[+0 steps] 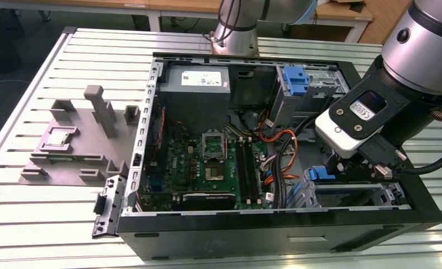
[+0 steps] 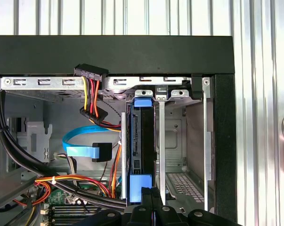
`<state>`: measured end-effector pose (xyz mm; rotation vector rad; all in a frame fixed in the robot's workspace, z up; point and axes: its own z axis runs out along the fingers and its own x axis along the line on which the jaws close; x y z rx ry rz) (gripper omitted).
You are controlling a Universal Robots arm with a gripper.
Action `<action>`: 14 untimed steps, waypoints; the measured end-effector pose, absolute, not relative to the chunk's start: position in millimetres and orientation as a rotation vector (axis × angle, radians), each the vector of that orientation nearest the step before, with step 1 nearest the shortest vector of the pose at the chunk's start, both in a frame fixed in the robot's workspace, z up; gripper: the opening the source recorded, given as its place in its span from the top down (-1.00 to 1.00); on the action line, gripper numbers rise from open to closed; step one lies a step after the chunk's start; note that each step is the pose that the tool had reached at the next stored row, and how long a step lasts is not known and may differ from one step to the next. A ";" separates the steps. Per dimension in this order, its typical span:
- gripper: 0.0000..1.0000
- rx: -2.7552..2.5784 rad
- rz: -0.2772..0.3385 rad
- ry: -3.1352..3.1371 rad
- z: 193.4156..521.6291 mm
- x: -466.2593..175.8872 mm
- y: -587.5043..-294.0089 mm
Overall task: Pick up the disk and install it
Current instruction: 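Insert the first disk wire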
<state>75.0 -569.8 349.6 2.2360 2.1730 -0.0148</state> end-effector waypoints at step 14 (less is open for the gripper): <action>0.80 2.227 -0.015 2.182 349.4 84.6 -569.9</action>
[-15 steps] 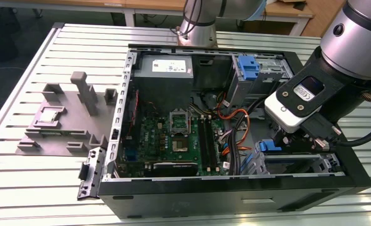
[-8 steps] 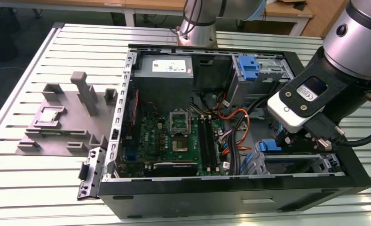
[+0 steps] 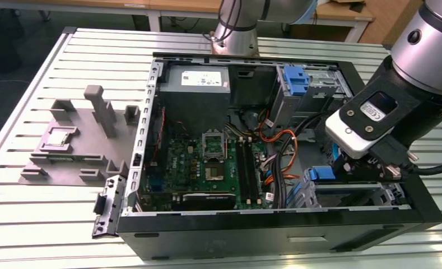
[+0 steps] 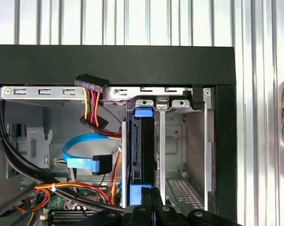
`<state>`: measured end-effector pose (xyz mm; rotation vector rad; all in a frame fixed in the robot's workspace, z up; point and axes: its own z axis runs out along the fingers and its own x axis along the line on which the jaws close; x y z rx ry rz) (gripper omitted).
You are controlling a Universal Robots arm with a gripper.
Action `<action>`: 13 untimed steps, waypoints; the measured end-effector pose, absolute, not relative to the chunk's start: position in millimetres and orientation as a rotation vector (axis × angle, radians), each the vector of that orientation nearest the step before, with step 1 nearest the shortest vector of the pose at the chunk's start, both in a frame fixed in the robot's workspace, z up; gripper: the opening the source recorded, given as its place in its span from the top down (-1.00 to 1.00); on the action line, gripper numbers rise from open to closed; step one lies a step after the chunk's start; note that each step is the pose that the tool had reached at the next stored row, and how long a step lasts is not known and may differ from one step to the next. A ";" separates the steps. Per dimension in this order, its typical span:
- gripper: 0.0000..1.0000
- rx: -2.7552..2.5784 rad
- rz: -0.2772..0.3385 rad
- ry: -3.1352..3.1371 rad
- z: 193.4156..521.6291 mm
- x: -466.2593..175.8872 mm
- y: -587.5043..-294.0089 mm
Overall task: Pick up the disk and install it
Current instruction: 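Insert the first disk wire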
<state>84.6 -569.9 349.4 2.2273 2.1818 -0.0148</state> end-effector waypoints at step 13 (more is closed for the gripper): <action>0.80 2.186 -0.014 2.223 373.4 84.7 -569.8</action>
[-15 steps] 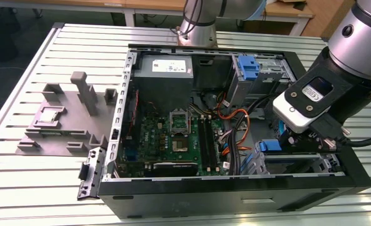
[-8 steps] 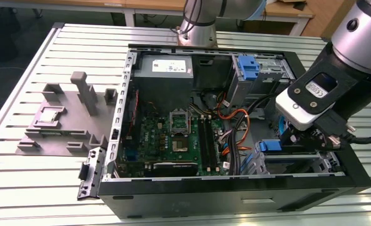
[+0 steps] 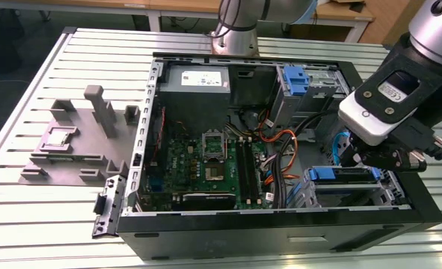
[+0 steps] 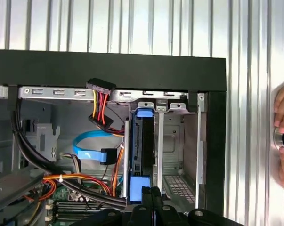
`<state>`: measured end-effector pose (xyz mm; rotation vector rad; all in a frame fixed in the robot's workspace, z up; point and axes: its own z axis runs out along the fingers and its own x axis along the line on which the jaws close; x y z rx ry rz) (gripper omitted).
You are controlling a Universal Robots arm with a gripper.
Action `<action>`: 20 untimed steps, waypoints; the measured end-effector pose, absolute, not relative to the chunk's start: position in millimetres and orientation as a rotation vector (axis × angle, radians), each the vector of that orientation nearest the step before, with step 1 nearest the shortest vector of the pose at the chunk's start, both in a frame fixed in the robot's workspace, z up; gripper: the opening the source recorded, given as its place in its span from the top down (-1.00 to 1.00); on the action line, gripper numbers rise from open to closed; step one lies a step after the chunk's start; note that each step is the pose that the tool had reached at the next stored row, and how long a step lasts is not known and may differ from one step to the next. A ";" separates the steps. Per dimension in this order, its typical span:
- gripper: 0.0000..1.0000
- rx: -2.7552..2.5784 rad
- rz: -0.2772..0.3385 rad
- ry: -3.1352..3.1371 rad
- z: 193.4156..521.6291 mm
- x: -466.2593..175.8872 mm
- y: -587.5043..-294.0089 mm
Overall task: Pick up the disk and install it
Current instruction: 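Insert the first disk wire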
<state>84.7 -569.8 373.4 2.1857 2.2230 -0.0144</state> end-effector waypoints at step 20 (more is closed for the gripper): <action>0.80 1.927 0.010 2.430 370.4 95.7 -569.5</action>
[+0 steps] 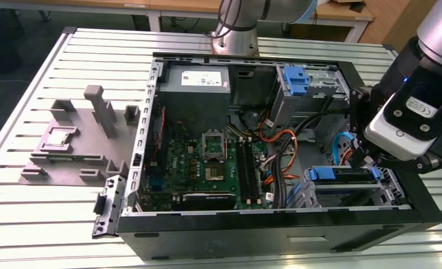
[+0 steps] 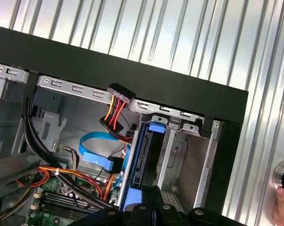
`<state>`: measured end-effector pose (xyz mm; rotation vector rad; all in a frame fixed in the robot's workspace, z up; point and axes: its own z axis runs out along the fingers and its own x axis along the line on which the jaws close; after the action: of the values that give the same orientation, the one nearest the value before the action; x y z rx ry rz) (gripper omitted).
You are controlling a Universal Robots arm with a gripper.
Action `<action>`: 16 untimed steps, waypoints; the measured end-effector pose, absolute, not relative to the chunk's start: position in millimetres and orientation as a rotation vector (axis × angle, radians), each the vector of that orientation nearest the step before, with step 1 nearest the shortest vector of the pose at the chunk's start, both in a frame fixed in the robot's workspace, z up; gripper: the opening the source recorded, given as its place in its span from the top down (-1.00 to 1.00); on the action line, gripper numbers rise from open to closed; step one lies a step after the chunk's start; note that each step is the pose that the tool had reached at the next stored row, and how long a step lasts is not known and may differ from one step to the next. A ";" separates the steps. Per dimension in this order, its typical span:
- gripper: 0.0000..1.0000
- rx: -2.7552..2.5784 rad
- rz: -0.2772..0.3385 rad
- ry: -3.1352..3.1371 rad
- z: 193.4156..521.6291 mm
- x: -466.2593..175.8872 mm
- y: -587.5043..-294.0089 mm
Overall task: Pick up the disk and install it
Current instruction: 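Insert the first disk wire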
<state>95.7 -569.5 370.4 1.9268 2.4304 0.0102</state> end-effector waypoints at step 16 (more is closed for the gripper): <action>0.80 1.916 0.010 2.439 370.3 118.1 -560.1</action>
<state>118.1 -560.1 370.3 1.9162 2.4395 0.0099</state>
